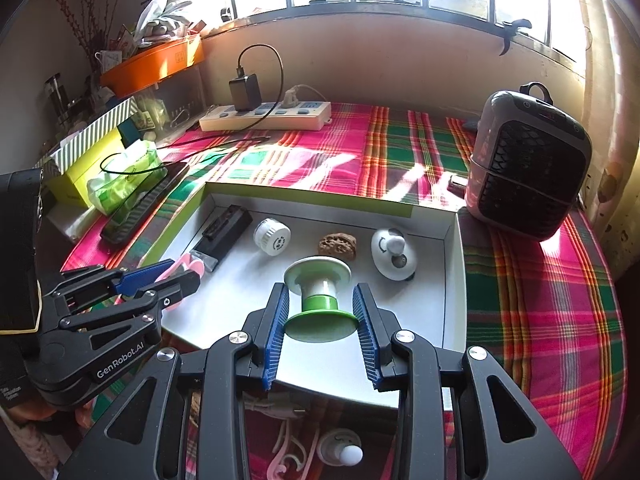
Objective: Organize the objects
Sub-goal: 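Carry the pink clip with the left tool while the right tool carries the green spool into the box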
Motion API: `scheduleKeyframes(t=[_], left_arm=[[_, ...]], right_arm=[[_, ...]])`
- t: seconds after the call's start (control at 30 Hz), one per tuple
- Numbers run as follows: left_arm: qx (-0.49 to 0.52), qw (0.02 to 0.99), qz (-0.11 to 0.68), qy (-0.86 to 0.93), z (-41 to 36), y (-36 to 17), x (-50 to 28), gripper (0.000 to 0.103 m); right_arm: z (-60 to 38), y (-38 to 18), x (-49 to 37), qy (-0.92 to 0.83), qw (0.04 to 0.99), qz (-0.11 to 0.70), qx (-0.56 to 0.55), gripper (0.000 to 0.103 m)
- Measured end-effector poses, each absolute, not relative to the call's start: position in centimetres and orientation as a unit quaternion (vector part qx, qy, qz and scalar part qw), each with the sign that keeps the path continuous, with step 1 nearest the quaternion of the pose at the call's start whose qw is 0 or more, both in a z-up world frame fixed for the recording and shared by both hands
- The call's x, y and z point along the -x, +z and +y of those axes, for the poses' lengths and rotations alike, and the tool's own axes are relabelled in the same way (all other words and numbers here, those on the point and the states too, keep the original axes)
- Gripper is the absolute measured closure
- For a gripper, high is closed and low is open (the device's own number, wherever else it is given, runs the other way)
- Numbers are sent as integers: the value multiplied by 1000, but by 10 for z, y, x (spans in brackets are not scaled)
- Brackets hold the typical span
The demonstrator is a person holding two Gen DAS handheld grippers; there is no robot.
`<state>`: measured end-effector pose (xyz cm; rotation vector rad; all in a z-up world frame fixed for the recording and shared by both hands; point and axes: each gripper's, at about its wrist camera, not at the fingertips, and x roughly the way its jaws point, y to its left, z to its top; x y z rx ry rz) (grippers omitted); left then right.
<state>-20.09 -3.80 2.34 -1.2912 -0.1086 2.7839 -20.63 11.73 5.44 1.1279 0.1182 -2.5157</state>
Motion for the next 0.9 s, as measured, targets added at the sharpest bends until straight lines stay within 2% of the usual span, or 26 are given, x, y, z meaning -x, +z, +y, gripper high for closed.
scheduleKeyframes(t=[0.9], left_arm=[[425, 41, -28, 904, -33, 20, 202, 79]], right_arm=[[105, 49, 213, -890, 193, 51, -410, 68]])
